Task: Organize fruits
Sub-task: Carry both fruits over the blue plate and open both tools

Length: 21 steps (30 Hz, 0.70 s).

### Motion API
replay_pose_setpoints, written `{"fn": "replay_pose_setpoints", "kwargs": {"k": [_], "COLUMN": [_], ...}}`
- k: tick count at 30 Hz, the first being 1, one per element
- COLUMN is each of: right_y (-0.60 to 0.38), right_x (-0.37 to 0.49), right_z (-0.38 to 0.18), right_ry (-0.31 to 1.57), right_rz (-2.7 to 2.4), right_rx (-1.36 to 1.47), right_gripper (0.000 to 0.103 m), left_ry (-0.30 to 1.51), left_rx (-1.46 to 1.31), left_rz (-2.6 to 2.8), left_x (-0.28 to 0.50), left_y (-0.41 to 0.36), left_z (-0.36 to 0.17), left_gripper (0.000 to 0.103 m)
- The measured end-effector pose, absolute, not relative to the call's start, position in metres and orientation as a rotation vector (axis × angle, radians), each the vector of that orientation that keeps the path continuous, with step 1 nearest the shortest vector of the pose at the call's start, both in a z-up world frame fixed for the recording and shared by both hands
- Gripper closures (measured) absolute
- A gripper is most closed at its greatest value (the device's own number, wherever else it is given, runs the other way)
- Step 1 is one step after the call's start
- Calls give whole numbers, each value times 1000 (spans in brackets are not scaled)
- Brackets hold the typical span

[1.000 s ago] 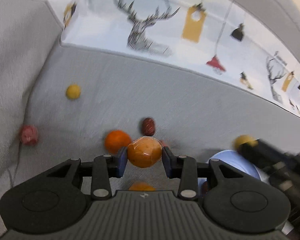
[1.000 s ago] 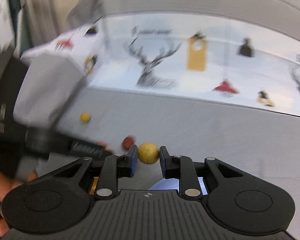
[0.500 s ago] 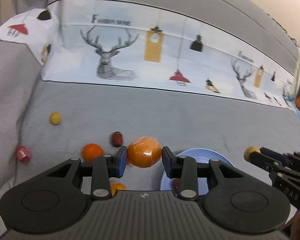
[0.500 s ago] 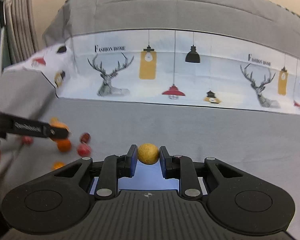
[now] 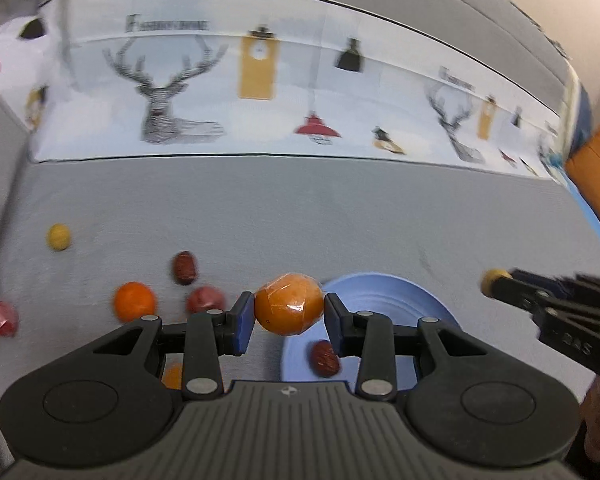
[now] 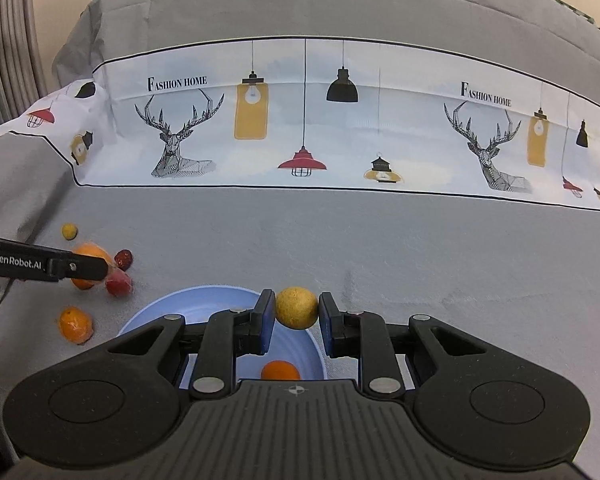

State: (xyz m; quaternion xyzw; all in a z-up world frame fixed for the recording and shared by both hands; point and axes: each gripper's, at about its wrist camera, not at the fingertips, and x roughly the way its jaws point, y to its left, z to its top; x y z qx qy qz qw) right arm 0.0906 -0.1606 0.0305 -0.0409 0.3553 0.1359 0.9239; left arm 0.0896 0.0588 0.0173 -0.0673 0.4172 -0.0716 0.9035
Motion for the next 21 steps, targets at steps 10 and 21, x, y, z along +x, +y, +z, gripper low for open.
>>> {"fn": "replay_pose_setpoints", "kwargs": {"k": [10,21], "right_y": [-149,-149], "right_x": [93,95], "right_z": [25,24], "right_ry": [756,766], "right_rz": [313,319], "right_rx": [-119,-131], "right_gripper": [78,78], "left_ry": [869,880], "left_rx": [89,91], "left_rz": [-456,-465], "left_x": [64,66], "left_y": [-4,-6], "left_z": [4,0], "left_gripper": [62,61]}}
